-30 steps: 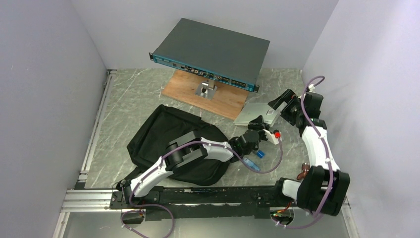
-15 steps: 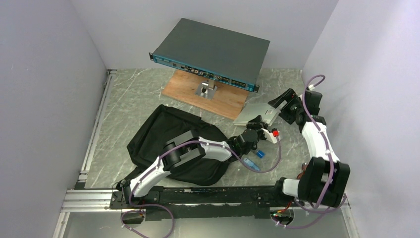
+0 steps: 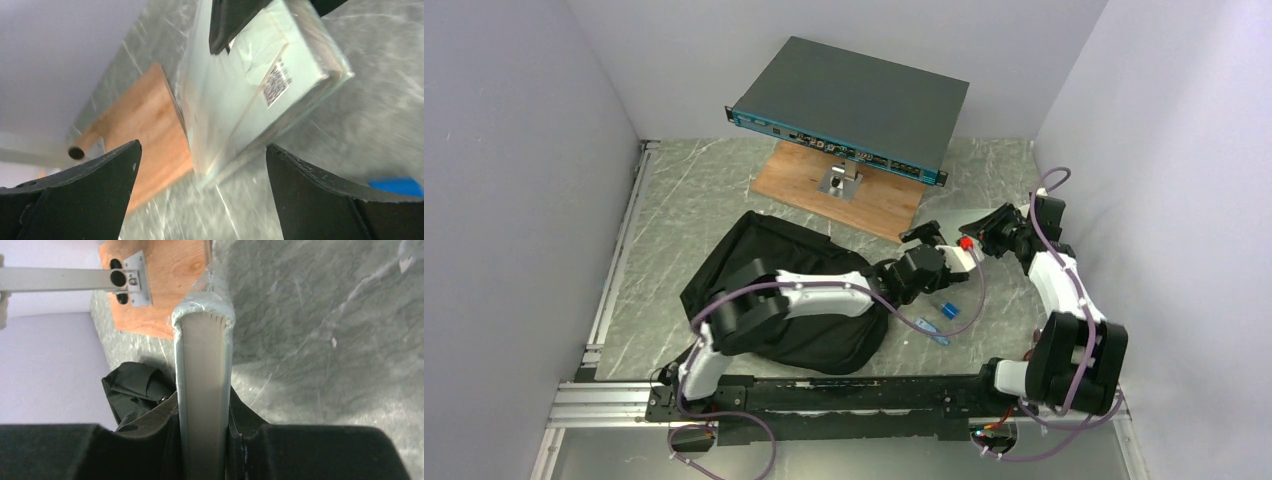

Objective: Pack the student bag
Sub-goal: Pick up the book from the center of the board, then place the book in the student bag.

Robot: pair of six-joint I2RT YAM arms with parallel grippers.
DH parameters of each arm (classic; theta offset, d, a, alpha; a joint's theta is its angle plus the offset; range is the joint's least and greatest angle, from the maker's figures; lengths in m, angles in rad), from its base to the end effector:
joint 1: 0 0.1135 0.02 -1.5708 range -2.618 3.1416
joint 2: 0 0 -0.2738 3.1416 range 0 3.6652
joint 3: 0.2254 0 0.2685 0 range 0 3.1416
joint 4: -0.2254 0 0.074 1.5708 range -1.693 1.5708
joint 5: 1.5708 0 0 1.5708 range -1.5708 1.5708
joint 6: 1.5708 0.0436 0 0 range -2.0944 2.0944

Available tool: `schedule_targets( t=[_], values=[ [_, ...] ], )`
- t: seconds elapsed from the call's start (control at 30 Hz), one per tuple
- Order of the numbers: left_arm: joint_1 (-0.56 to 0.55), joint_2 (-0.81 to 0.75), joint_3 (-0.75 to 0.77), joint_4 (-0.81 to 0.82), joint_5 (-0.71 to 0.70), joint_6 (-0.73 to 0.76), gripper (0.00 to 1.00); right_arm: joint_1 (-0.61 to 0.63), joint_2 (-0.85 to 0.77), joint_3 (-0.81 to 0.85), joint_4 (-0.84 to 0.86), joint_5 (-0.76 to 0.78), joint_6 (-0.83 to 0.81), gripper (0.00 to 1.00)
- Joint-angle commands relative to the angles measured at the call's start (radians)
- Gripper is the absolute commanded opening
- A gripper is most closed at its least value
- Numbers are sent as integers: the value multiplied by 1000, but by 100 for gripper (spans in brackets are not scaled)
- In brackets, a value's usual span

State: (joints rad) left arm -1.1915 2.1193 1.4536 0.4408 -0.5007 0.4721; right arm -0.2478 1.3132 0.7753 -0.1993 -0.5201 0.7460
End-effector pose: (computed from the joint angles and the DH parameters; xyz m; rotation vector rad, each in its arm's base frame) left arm 0.2102 -0.4707 0.2077 1.0428 1.4280 -0.0714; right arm 0.2850 -0.0498 0.2205 0.8662 2.1708 0.8519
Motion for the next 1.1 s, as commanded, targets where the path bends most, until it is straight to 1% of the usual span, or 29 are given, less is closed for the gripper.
schedule_targets(
  t=[0.0,0.07,0.1,0.17,0.27,0.33,0.43,0.57,0.63,0.7,0.8,0.87,0.97,1.03,1.07],
  values=[
    [7,-297,67,-543,52,-486,100,3,-183,65,-99,125,-57,0],
    [9,-378,46,-721,141,-621,100,16,-258,64,-146,183,-78,0],
    [10,-421,28,-783,188,-678,100,29,-297,60,-162,226,-88,0],
    [10,-464,-11,-891,260,-734,99,61,-367,51,-183,274,-104,0],
    [9,-495,-65,-1004,232,-802,100,148,-430,46,-217,343,-106,0],
    [8,-501,-92,-1044,212,-816,99,219,-437,69,-263,377,-97,0],
    [6,-493,-137,-1031,214,-820,99,340,-452,65,-284,399,-74,0],
    [4,-446,-137,-1020,191,-810,99,422,-492,50,-312,420,-57,0],
    [3,-403,-98,-1070,156,-806,94,430,-505,60,-354,432,-70,0],
    [3,-379,-91,-1106,116,-802,88,431,-521,63,-398,428,-93,0],
    [3,-394,-139,-1101,76,-777,73,432,-555,49,-418,425,-129,0],
    [3,-416,-153,-1134,16,-778,59,431,-577,48,-440,432,-122,0],
    [4,-469,-161,-1186,-60,-784,49,430,-596,67,-517,513,-43,0],
    [4,-516,-200,-1162,-82,-773,42,430,-602,98,-587,597,-46,0],
    [5,-535,-224,-1142,-87,-762,38,429,-611,103,-590,607,-76,0]
  ],
)
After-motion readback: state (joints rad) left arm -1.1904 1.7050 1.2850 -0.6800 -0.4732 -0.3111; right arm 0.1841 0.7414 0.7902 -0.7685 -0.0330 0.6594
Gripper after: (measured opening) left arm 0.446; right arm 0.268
